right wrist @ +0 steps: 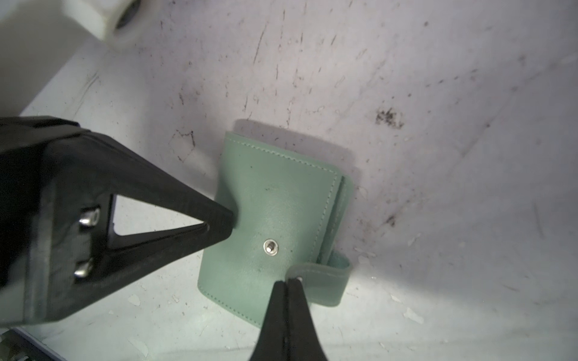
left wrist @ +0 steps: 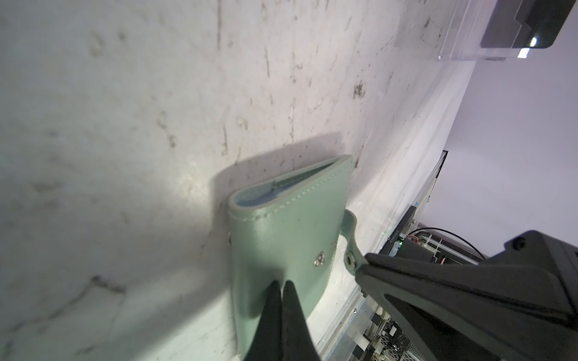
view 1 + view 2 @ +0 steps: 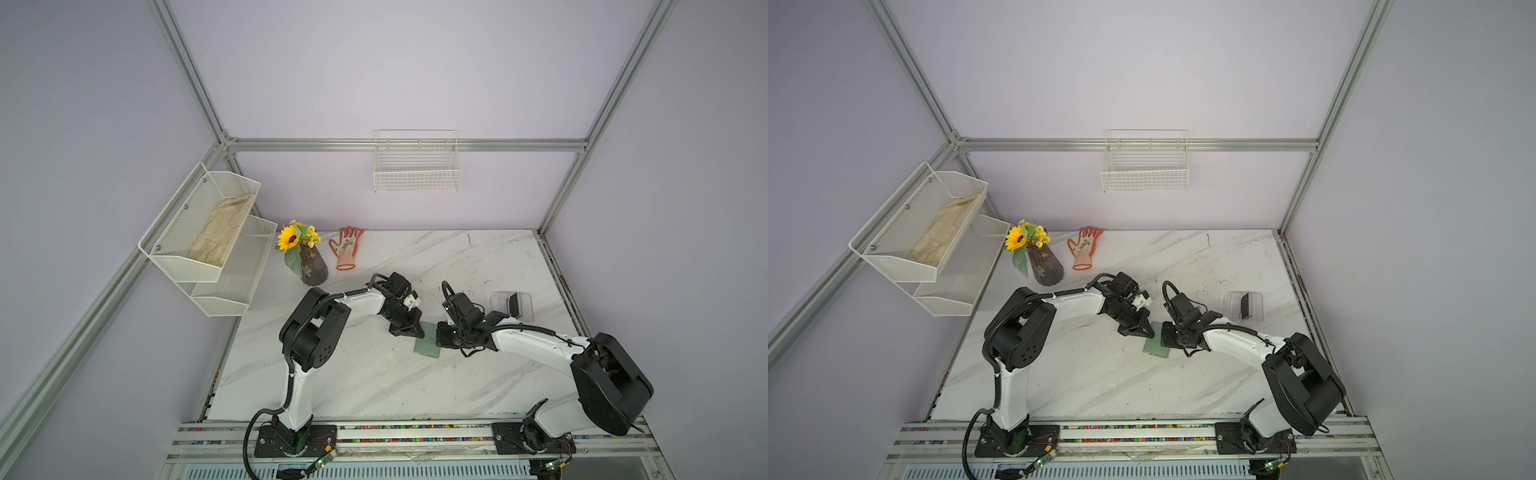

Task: Insert credit cards into a card holder
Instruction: Close the card holder at the center of the board.

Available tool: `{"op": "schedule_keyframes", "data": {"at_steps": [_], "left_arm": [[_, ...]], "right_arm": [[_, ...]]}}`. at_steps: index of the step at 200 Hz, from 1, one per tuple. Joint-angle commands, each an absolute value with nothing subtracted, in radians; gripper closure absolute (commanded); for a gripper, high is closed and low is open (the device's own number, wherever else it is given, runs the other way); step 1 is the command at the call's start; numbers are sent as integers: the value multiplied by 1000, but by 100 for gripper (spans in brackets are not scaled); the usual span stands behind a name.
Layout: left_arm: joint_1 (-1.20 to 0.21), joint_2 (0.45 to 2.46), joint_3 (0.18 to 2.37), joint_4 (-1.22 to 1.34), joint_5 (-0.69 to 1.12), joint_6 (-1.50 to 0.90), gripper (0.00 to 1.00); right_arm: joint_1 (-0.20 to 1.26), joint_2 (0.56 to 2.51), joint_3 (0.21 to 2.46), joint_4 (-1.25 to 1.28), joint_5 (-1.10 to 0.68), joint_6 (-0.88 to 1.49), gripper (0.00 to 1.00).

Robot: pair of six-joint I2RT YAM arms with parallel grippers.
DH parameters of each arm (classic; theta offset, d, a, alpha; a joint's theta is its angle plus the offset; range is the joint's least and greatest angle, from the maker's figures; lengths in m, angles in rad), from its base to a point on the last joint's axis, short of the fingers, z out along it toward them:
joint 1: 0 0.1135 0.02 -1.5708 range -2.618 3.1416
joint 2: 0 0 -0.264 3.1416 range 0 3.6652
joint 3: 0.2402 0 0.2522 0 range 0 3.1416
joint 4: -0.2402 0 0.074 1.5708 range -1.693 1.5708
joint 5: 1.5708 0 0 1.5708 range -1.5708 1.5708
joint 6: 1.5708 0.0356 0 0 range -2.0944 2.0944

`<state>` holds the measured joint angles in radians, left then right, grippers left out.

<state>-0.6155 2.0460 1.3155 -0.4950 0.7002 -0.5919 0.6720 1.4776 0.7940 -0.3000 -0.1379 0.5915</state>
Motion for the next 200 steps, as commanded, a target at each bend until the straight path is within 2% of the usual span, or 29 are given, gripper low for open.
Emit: {"op": "schedule_keyframes", "data": {"at_steps": [1,139,200], "left_arm": [[-614,2061,1281,-484,694,-604,99],[-615,2048,1253,-482,657,-605,99],[-615,2043,1244,-483,649,-604,98]], "right_arm": [[663,1477,824,-304,-145,575,100],[646,1614,915,-325,-243,501,100],[592,1661,988,-439,-320,358,100]]}}
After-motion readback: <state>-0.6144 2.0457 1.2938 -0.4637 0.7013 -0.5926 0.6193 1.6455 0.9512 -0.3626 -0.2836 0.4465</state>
